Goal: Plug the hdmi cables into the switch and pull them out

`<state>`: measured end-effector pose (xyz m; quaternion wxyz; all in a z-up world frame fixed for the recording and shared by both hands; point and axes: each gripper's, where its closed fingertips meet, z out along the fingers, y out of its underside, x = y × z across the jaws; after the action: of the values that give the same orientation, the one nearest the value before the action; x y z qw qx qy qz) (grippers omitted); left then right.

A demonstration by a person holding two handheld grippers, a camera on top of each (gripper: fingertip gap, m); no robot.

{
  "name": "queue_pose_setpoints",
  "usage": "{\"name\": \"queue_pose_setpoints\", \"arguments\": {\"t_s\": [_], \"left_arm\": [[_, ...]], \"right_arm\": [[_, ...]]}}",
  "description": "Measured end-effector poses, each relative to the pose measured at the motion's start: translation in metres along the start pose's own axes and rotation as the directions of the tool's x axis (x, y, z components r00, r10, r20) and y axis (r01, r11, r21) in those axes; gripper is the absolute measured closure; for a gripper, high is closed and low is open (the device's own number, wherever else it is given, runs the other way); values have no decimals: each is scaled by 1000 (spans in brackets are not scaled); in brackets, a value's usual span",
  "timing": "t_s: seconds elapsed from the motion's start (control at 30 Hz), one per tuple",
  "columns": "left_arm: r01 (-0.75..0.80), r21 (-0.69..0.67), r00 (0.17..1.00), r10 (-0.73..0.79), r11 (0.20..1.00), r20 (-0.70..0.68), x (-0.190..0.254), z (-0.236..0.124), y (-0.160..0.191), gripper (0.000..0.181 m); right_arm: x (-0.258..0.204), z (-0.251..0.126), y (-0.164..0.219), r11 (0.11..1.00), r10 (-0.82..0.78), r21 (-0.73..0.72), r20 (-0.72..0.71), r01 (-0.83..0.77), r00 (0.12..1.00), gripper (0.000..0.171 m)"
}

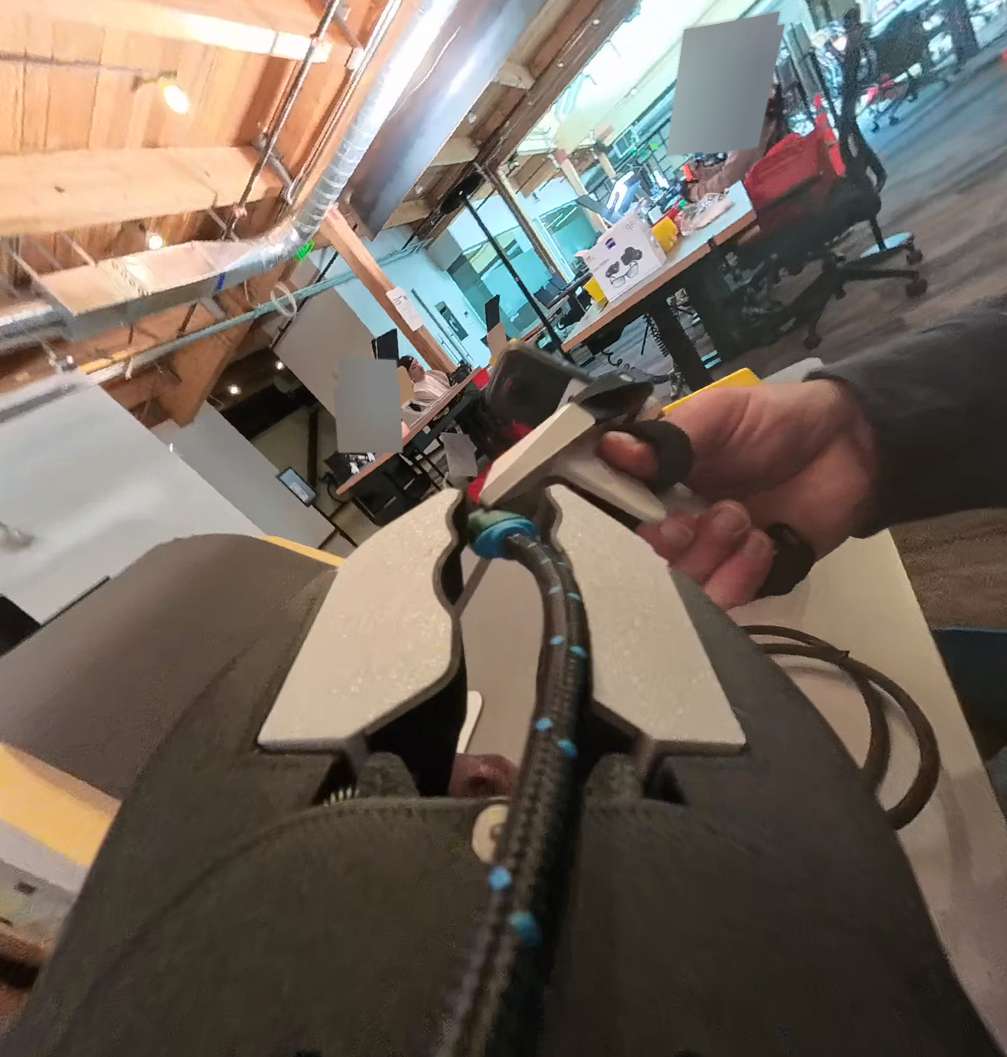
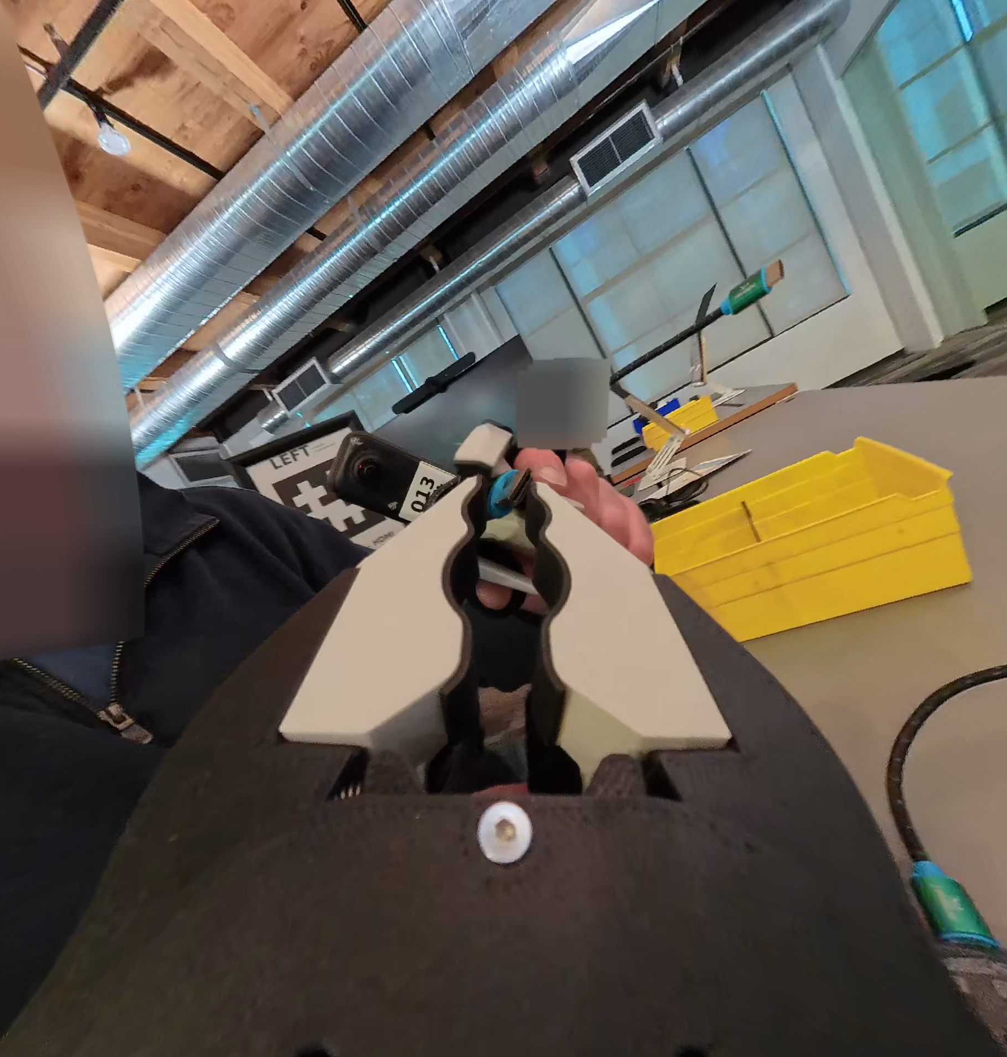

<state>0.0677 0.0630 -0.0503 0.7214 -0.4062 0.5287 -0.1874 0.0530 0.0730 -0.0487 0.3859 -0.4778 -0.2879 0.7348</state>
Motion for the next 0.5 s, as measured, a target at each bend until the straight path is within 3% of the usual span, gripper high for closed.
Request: {"name": "queue_pose_setpoints", "arguments": {"t_s": [0.5], "left_arm": [[326,5,945,-326,945,35,-7,7,8,153]], "right_arm": [[1,-6,-8,958,-284,-16,-143,285,948,159]]}}
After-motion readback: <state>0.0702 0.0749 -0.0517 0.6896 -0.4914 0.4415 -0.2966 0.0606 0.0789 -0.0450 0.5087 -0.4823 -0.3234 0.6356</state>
